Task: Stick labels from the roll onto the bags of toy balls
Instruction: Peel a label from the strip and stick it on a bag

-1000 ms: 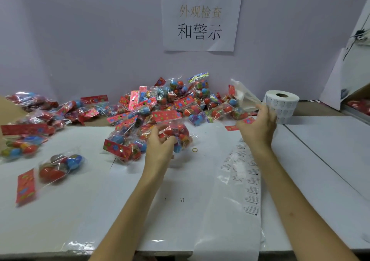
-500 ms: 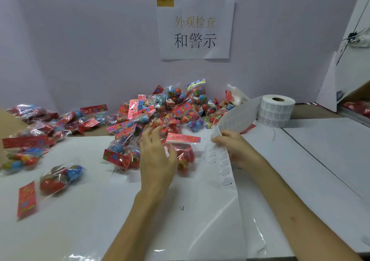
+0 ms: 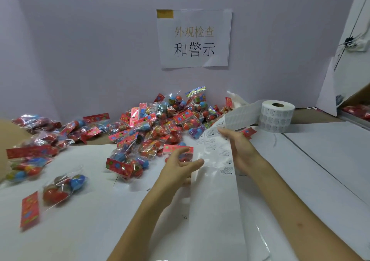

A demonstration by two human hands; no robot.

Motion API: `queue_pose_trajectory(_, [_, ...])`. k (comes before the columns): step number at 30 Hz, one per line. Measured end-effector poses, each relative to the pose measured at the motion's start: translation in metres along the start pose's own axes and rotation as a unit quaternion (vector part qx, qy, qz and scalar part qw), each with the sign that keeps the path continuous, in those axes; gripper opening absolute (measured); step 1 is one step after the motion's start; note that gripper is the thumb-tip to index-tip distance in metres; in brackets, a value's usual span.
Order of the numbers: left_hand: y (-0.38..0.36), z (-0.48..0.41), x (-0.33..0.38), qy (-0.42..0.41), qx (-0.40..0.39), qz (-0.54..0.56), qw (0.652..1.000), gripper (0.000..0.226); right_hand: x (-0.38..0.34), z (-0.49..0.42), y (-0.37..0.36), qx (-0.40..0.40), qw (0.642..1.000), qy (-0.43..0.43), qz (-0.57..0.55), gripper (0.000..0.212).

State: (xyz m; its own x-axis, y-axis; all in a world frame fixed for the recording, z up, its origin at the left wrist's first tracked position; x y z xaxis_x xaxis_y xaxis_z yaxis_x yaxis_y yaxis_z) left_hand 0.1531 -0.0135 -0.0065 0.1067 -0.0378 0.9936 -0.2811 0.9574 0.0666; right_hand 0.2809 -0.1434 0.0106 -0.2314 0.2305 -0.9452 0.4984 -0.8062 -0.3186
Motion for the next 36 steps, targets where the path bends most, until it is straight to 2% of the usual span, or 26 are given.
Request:
queue_pose_trajectory(3, [-0.003, 0.000, -0.002, 0.012, -0.013, 0.126, 0.992, 0.062, 0.002, -0.001, 0.003, 0.015, 1.000, -0.001, -0.001, 0.037])
queue_pose_trajectory(6, [-0.007, 0.000, -0.003, 0.021, -0.029, 0.170, 0.985, 0.064, 0.003, 0.001, 0.001, 0.013, 1.000, -0.006, -0.021, 0.035])
queue_pose_trajectory(12, [-0.008, -0.003, -0.006, 0.026, -0.028, 0.159, 0.986, 0.065, 0.003, 0.008, -0.001, 0.019, 0.996, -0.032, -0.079, 0.032])
queue_pose_trajectory(17, [-0.009, -0.005, -0.008, 0.039, -0.043, 0.183, 0.981, 0.063, -0.002, 0.008, -0.002, 0.017, 0.994, -0.014, -0.107, 0.023])
queue_pose_trajectory(20, [-0.013, -0.002, -0.005, 0.047, -0.068, 0.227, 0.970, 0.064, -0.004, 0.006, 0.001, 0.027, 0.997, 0.003, -0.073, 0.022])
queue_pose_trajectory(22, [-0.012, 0.000, -0.003, 0.038, -0.065, 0.233, 0.970, 0.064, -0.006, 0.005, 0.007, 0.080, 0.996, 0.036, -0.015, 0.023])
queue_pose_trajectory(23, [-0.011, 0.000, -0.003, 0.033, -0.060, 0.228, 0.971, 0.065, -0.012, 0.008, 0.015, 0.139, 0.986, 0.074, 0.048, 0.028])
queue_pose_trajectory(25, [-0.010, -0.002, -0.004, 0.026, -0.050, 0.214, 0.975, 0.065, -0.036, 0.022, 0.024, 0.253, 0.925, 0.190, 0.212, 0.044])
queue_pose_trajectory(27, [-0.010, -0.003, -0.006, 0.028, -0.040, 0.205, 0.977, 0.066, -0.055, 0.036, 0.009, 0.261, 0.850, 0.300, 0.345, 0.048])
queue_pose_trajectory(29, [-0.010, -0.002, -0.006, 0.032, -0.035, 0.214, 0.976, 0.066, -0.064, 0.044, -0.012, 0.213, 0.803, 0.367, 0.417, 0.034])
queue_pose_trajectory(30, [-0.009, -0.002, -0.006, 0.033, -0.032, 0.220, 0.975, 0.066, -0.066, 0.046, -0.020, 0.177, 0.796, 0.383, 0.433, 0.028])
queue_pose_trajectory(33, [-0.006, -0.003, -0.005, 0.026, -0.020, 0.231, 0.972, 0.066, -0.058, 0.046, -0.040, 0.065, 0.810, 0.378, 0.444, 0.020])
queue_pose_trajectory(35, [-0.006, -0.003, -0.004, 0.015, -0.021, 0.237, 0.971, 0.066, -0.052, 0.045, -0.046, 0.035, 0.807, 0.359, 0.468, 0.012])
queue_pose_trajectory(36, [-0.006, -0.003, -0.004, 0.010, -0.025, 0.241, 0.970, 0.066, -0.049, 0.044, -0.047, 0.029, 0.804, 0.349, 0.481, 0.017])
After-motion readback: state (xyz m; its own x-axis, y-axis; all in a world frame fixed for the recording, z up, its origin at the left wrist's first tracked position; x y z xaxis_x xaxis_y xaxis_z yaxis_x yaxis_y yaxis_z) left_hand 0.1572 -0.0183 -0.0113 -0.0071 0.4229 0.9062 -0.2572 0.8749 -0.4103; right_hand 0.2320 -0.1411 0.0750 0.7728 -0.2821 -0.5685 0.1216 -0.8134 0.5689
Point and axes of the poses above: each hand's wrist, its own z-axis away from the middle knuckle, its own y-axis out of the back of the hand, x = y × z, the point moved 9 cm from there along -z, towards the middle knuckle, and after that the axes turned 2 degrees about -z, right-handed, at the moved point
